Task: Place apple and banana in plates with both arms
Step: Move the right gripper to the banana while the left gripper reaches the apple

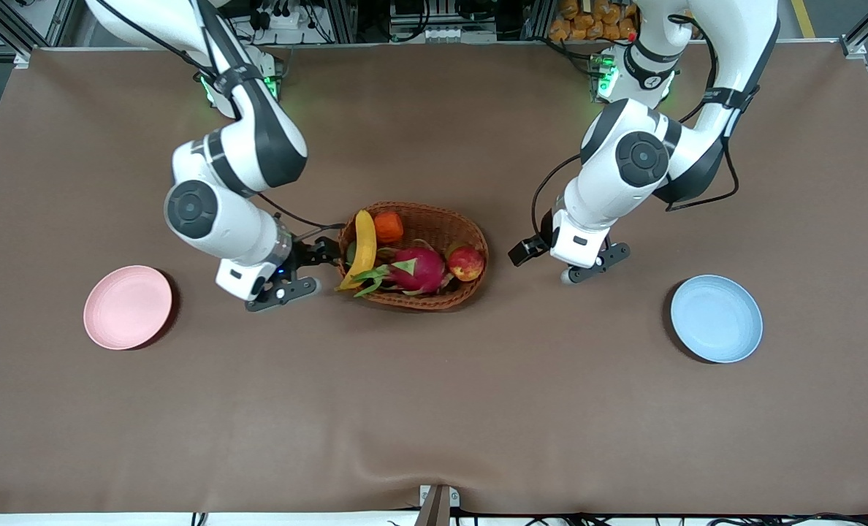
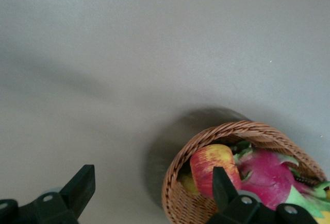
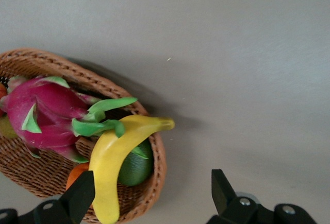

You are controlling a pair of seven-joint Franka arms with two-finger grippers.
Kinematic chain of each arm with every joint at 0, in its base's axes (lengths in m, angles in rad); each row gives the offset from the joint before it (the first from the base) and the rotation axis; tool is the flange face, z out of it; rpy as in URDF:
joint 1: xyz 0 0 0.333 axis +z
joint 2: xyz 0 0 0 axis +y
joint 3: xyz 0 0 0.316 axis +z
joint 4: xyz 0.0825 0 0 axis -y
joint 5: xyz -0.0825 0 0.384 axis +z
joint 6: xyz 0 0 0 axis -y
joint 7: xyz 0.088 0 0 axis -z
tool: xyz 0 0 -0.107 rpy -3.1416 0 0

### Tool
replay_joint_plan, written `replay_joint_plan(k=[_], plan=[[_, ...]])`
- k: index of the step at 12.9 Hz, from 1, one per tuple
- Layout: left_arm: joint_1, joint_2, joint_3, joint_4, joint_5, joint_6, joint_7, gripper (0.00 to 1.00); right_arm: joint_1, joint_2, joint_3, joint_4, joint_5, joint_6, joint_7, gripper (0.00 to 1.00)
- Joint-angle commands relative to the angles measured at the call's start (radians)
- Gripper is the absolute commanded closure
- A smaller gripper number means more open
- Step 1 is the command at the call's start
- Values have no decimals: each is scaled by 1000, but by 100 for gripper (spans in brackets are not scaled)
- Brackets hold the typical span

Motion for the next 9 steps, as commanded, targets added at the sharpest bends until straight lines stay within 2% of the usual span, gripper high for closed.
replay_joint_plan(k=[1,3,9], plan=[[-24,10,1,-8,-4,43,-53,0,37,-17,-10,-100,104,92,0,0],[-25,22,1,-9,-4,61,-59,0,55,-2,-10,-116,164,115,29,0],[-52,50,1,-11,-4,113,-116,0,118,41,-10,-118,165,134,101,0]])
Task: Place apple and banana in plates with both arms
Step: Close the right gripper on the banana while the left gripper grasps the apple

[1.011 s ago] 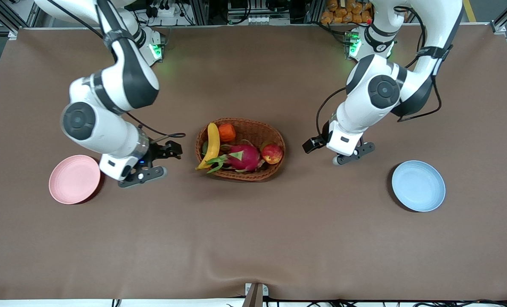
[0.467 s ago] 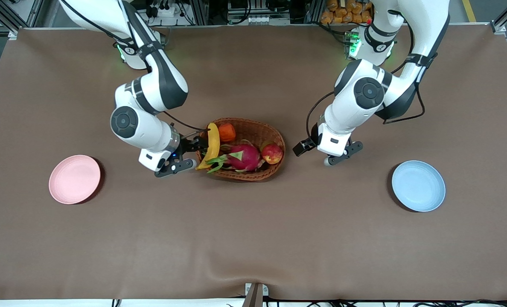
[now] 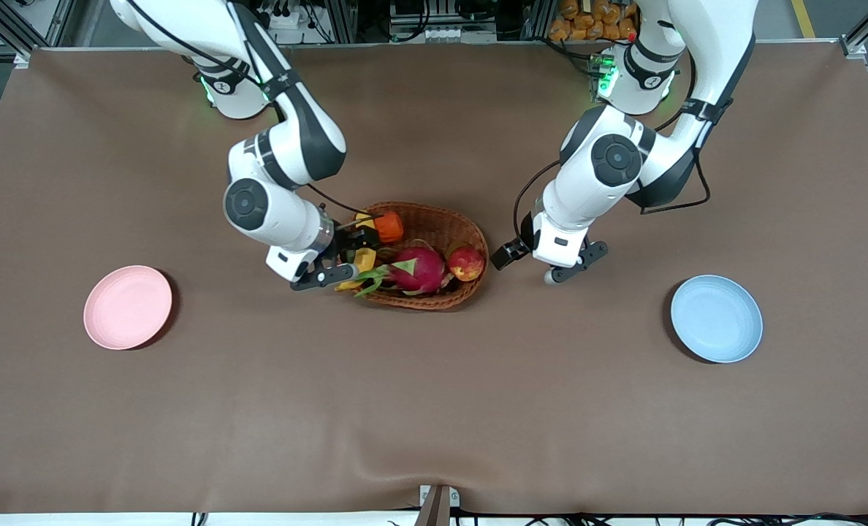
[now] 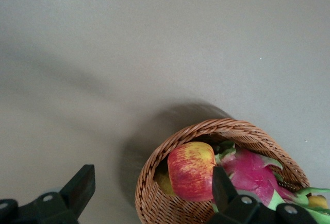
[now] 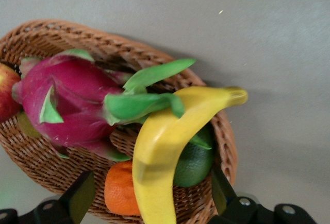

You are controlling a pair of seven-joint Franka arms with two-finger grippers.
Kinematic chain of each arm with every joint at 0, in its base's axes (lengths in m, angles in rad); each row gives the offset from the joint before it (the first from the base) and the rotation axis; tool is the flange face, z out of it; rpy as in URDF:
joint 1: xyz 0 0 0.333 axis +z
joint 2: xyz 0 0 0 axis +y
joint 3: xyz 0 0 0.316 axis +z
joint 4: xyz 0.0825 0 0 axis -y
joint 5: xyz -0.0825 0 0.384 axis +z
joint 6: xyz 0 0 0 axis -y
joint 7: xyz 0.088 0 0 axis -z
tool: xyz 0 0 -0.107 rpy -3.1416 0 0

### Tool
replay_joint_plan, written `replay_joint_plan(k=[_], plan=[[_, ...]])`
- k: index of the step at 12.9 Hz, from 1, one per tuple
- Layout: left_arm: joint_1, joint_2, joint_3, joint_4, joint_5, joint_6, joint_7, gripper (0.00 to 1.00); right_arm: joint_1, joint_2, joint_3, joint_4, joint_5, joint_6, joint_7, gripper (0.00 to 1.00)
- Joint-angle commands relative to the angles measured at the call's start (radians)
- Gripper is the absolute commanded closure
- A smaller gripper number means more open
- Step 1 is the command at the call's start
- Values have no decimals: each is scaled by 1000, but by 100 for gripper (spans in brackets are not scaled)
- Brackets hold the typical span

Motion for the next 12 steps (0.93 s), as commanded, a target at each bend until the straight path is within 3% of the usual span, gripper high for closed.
replay_joint_plan(k=[1,8,9,10,11,12], plan=[[-4,4,1,-4,-4,22,-19,0,19,25,-10,-9,24,17,20,0],[-11,7,1,-4,-4,22,-44,0,48,63,-10,-32,24,60,71,0],[-18,15,1,-4,-4,26,-51,0,48,63,-10,-30,24,58,89,23],[-21,23,1,-4,-4,45,-56,0,48,63,-10,-29,24,56,109,55],[-25,36,1,-4,-4,58,-71,0,52,63,-10,-29,24,56,115,80],[-34,46,1,-4,-4,74,-81,0,54,63,-10,-29,24,56,115,91]])
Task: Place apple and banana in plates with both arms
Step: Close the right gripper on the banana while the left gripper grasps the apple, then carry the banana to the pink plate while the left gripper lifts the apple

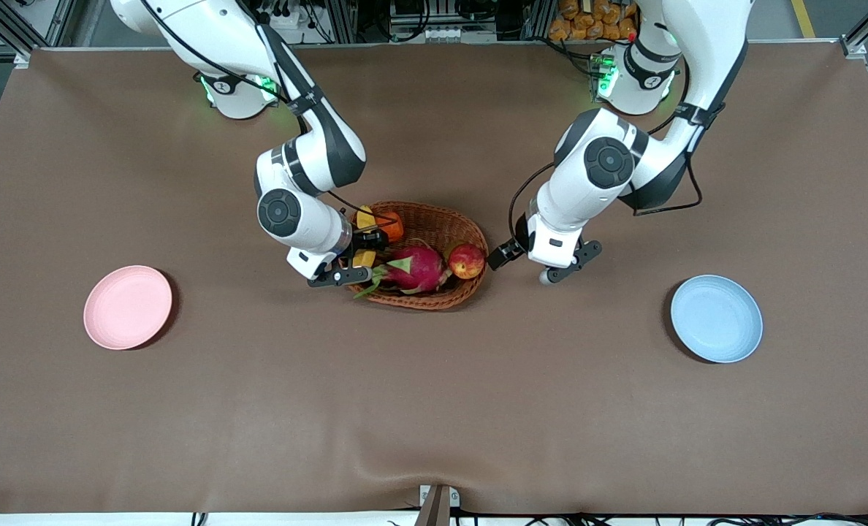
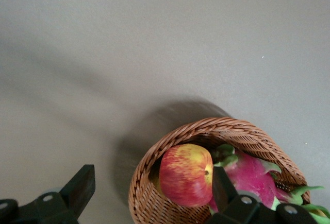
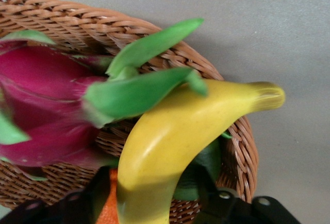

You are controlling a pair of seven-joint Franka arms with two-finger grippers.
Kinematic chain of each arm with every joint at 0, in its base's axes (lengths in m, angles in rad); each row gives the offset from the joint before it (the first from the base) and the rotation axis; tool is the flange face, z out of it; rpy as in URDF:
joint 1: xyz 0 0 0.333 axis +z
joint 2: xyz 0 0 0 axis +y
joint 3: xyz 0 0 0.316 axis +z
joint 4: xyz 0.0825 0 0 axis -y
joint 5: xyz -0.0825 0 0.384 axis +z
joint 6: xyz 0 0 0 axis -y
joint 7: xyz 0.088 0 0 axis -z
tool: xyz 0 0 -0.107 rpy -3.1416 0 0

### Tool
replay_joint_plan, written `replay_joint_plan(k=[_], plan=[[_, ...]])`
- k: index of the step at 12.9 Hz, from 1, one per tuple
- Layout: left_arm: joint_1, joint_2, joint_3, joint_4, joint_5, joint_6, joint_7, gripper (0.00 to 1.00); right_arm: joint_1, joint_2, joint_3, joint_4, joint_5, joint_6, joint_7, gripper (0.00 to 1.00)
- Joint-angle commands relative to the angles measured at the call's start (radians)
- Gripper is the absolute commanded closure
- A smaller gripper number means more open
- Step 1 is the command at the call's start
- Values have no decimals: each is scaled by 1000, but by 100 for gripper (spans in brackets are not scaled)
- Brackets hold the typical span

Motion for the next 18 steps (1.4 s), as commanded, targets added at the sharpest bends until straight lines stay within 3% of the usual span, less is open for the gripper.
replay_joint_plan(k=[1,4,13,18], plan=[[-19,31,1,-2,-4,55,-33,0,19,-6,-9,-10,22,8,20,98],[-48,80,1,-2,-4,115,-70,0,17,-26,-9,-9,22,-3,29,100],[-88,163,1,47,-17,126,-117,0,-68,-199,-53,126,7,-333,31,100],[-99,208,1,95,-17,127,-117,1,-95,-265,-153,118,-128,-351,19,100]])
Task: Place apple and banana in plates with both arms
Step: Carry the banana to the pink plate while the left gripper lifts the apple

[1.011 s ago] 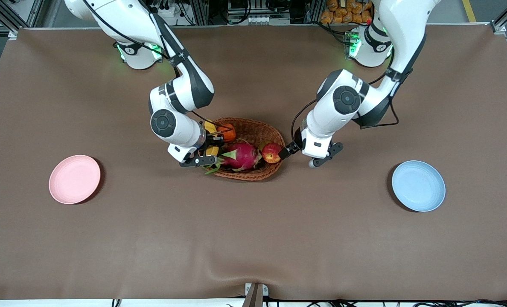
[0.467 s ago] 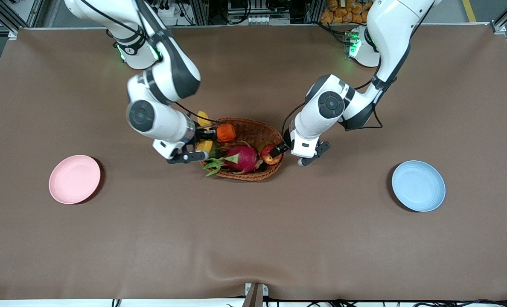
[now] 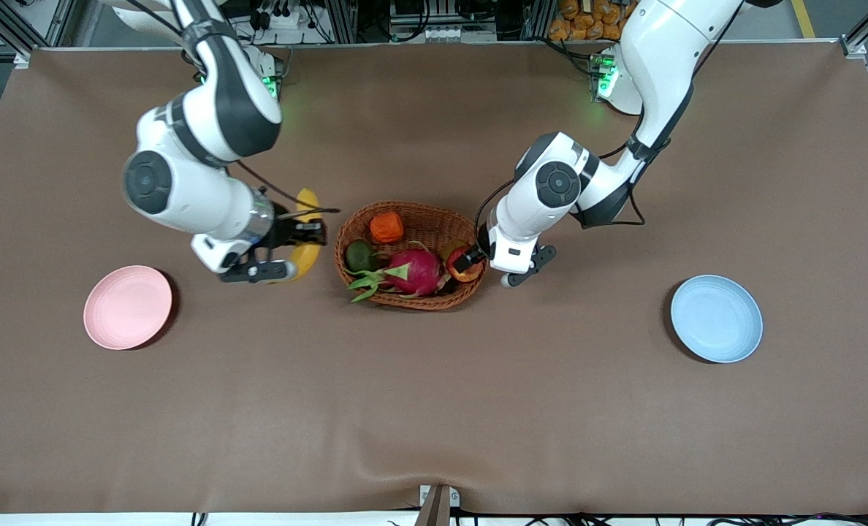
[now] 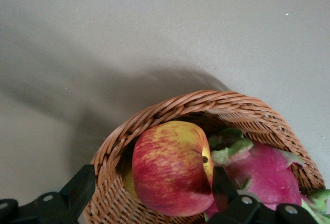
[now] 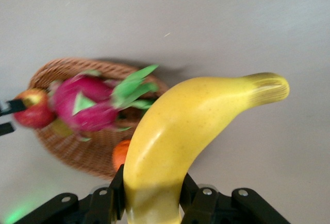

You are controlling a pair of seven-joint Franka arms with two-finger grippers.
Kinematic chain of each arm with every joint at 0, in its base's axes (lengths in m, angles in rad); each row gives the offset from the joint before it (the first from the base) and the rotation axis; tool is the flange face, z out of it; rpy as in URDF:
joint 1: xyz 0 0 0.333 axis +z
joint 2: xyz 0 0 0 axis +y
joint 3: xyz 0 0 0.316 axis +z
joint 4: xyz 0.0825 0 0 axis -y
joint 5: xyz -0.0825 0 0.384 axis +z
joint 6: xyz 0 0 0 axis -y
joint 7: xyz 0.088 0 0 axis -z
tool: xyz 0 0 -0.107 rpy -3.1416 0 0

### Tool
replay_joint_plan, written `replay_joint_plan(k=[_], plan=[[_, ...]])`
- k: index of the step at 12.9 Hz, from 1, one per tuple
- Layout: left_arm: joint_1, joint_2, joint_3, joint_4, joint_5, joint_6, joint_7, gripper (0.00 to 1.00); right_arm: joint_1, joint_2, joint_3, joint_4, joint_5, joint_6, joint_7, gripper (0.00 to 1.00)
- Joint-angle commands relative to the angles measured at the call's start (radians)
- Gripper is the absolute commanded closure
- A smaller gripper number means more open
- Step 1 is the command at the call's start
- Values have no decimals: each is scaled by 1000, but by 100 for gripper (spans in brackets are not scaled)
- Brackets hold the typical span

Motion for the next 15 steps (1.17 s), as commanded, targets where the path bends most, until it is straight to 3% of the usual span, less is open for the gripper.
replay_joint_plan(k=[1,2,3,7,10,12,15], plan=[[-9,32,2,40,-16,9,-13,43,-10,-52,-49,-13,-95,-19,-2,100],[-9,32,2,41,-14,9,-11,81,-23,-53,-72,-13,-124,-14,-6,100],[-9,37,2,43,-13,9,-9,100,-52,-45,-84,-13,-149,-8,-12,100],[-9,28,2,55,-2,8,0,100,-213,7,-86,-25,-174,90,-138,100],[10,-72,8,72,4,-43,3,100,-302,30,-86,-25,-174,135,-248,100],[32,-144,14,145,66,-212,6,100,-380,67,-84,-27,-174,132,-291,100],[56,-179,12,329,205,-556,44,100,-415,84,-86,-33,-174,129,-299,100]])
